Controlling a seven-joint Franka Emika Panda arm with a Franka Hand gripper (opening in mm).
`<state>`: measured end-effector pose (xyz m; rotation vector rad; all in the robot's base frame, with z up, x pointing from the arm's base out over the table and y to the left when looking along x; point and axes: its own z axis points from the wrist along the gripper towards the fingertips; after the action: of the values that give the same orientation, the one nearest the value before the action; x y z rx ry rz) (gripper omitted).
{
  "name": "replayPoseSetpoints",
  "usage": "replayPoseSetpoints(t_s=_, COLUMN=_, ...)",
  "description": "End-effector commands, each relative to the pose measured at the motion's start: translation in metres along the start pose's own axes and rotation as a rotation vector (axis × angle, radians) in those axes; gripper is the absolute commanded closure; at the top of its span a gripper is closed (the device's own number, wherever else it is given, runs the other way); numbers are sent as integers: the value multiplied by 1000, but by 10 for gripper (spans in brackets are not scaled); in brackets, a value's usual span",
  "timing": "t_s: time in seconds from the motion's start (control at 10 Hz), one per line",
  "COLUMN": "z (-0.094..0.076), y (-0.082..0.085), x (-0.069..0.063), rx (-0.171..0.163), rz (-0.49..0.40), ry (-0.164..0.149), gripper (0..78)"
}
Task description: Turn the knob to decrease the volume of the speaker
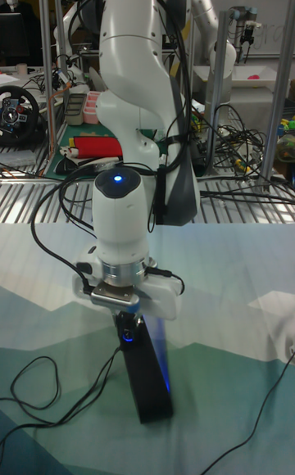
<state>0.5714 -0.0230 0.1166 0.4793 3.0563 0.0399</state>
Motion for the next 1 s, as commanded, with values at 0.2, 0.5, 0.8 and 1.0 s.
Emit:
replayPoseSetpoints(t_s=0.2, z=39, y=-3, x=27, rx=17, rz=-512, ry=85, gripper=764)
replayPoseSetpoints(t_s=0.5, z=39, y=-4, x=28, rx=18, rz=-542, ry=85, gripper=764)
replayPoseSetpoints(t_s=0.8, z=39, y=-5, x=29, rx=21, rz=-552, ry=82, gripper=764)
replayPoseSetpoints(t_s=1.0, z=39, y=-5, x=29, rx=21, rz=-551, ry=82, gripper=764)
